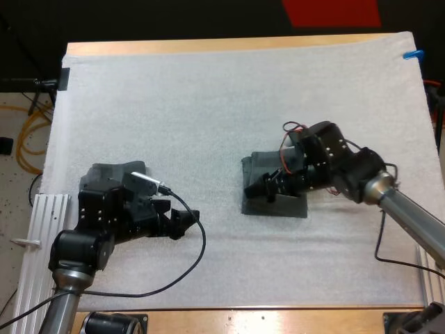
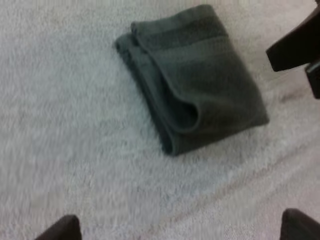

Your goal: Pick towel from pile fold and stack

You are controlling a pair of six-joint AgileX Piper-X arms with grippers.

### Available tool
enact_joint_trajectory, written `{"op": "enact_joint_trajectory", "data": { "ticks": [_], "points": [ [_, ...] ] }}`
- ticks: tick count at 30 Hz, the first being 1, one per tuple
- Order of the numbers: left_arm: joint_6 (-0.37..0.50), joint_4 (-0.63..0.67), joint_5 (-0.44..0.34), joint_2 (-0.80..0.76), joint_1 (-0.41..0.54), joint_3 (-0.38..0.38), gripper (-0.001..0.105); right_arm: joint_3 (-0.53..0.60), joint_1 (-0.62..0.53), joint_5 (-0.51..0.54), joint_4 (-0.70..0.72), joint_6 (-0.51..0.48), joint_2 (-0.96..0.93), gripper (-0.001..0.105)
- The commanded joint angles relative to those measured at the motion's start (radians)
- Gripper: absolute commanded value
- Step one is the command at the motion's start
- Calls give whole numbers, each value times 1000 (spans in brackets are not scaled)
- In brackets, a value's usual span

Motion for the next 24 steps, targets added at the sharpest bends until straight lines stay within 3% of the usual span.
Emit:
{"op": "enact_joint_trajectory", "data": {
  "ticks": [1, 8, 12, 17, 24],
  "points": [
    [-22, -39, 20, -3, 1, -5, 75, -6, 1, 14, 21, -12, -49, 79],
    [-198, -248, 2, 5, 1, -5, 75, -6, 1, 166, 82, -48, -281, 79],
    [-257, -318, -4, 57, -3, -14, 75, -6, 1, 256, 92, -48, -421, 79],
    [-267, -340, -36, 192, -83, -71, 75, -6, 1, 339, 184, -40, -580, 79],
    [-267, -344, -188, 411, -218, -182, 75, -6, 1, 416, 387, -33, -693, 79]
  ]
}}
